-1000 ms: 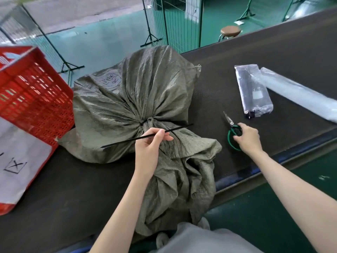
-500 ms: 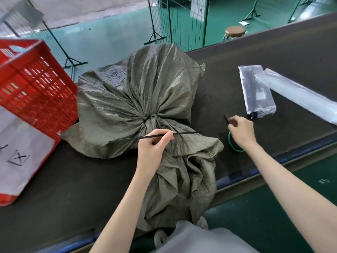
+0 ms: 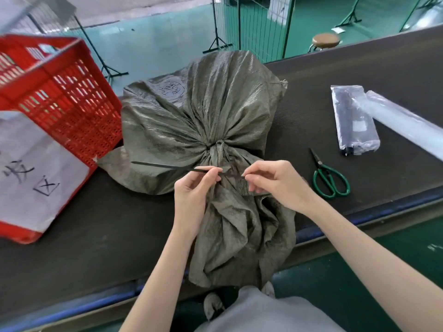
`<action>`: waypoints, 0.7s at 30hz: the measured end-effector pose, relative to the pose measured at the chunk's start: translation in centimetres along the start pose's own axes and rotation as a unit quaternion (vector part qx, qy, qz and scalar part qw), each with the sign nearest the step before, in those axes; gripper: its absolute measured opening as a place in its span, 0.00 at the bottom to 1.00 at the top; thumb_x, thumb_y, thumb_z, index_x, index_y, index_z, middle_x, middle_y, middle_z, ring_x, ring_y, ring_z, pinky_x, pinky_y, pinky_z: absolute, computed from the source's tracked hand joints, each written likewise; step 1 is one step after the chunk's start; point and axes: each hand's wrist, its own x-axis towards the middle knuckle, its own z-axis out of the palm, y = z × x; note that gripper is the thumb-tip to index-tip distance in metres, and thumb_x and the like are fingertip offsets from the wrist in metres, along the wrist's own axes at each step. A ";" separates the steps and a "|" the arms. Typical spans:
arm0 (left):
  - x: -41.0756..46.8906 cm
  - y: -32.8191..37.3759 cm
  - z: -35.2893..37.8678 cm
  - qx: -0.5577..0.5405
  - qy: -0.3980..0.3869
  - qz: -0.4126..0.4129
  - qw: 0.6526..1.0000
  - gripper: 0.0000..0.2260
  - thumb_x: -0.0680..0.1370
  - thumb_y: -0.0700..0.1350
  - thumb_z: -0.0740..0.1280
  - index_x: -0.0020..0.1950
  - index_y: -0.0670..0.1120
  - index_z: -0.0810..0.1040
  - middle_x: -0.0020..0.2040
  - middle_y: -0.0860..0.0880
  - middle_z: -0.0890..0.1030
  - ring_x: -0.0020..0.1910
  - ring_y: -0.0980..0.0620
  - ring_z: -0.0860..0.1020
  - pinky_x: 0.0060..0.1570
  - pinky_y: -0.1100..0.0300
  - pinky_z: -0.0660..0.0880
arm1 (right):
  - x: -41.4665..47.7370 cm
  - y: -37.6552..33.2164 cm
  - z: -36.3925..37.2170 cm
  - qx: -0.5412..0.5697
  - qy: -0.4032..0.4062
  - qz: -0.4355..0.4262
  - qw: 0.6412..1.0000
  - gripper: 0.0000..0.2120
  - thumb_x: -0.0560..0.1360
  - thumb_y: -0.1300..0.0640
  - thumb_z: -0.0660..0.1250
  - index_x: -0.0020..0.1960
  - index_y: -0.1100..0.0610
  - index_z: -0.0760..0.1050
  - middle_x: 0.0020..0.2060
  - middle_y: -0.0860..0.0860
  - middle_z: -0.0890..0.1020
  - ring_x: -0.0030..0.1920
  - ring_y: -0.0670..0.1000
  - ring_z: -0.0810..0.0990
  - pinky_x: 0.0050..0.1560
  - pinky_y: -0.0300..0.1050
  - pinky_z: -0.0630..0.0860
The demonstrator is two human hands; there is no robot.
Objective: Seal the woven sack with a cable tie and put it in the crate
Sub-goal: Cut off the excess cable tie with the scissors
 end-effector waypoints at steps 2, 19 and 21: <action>-0.4 -0.1 -1.0 -0.009 0.022 -0.003 1.000 0.05 0.77 0.36 0.67 0.44 0.41 0.83 0.35 0.52 0.83 0.37 0.58 0.78 0.43 0.66 0.75 | 0.2 0.0 1.0 0.003 0.001 0.006 1.000 0.03 0.74 0.65 0.68 0.45 0.61 0.80 0.32 0.54 0.82 0.32 0.46 0.78 0.38 0.39 0.77; -12.4 -4.6 -17.9 -0.191 0.356 -0.077 0.912 0.14 0.79 0.41 0.63 0.38 0.48 0.85 0.33 0.53 0.81 0.33 0.59 0.77 0.37 0.68 0.74 | 2.7 -4.3 14.6 0.029 -0.057 -0.070 0.995 0.06 0.73 0.65 0.67 0.38 0.60 0.78 0.28 0.51 0.81 0.26 0.47 0.77 0.29 0.36 0.71; -15.3 -5.5 -20.2 -0.196 0.404 -0.082 0.890 0.14 0.80 0.39 0.61 0.41 0.47 0.83 0.33 0.53 0.81 0.33 0.59 0.77 0.36 0.69 0.74 | 2.2 -5.2 17.3 0.023 -0.089 -0.079 0.993 0.05 0.71 0.63 0.70 0.37 0.61 0.79 0.27 0.52 0.81 0.26 0.47 0.77 0.29 0.33 0.70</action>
